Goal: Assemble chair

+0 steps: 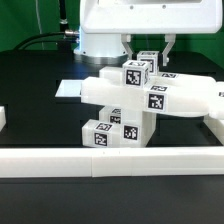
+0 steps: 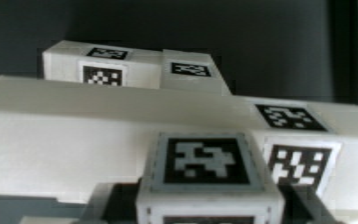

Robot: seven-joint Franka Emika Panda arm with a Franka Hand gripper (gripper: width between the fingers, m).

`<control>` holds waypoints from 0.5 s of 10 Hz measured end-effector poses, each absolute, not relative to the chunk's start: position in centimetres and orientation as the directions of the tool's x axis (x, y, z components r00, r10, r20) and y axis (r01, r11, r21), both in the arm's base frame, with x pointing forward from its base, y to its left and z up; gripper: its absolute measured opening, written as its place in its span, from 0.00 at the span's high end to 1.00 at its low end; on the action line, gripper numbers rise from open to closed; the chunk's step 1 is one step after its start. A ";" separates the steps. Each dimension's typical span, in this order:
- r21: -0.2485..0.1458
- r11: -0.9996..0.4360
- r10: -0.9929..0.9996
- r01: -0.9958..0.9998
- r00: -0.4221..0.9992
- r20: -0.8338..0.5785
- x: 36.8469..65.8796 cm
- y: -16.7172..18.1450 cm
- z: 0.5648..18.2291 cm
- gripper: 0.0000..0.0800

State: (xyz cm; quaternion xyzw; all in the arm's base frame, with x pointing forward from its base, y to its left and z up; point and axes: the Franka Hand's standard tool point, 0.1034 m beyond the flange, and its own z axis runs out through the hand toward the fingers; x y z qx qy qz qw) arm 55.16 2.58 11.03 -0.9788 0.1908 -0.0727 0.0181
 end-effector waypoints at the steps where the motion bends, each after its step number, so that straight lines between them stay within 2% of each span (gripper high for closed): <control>1: -0.076 -0.889 -0.458 -0.451 0.878 0.138 55.2 2.5 11.0 0.65; 3: -0.091 -0.847 -0.532 -0.524 0.833 0.152 55.5 2.4 11.0 0.65; 5: -0.122 -0.741 -0.672 -0.660 0.729 0.131 55.5 2.4 11.0 0.65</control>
Offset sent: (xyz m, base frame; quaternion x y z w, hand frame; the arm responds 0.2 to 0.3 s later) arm 0.0000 0.0000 0.0000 0.0000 0.0000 0.1938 0.9810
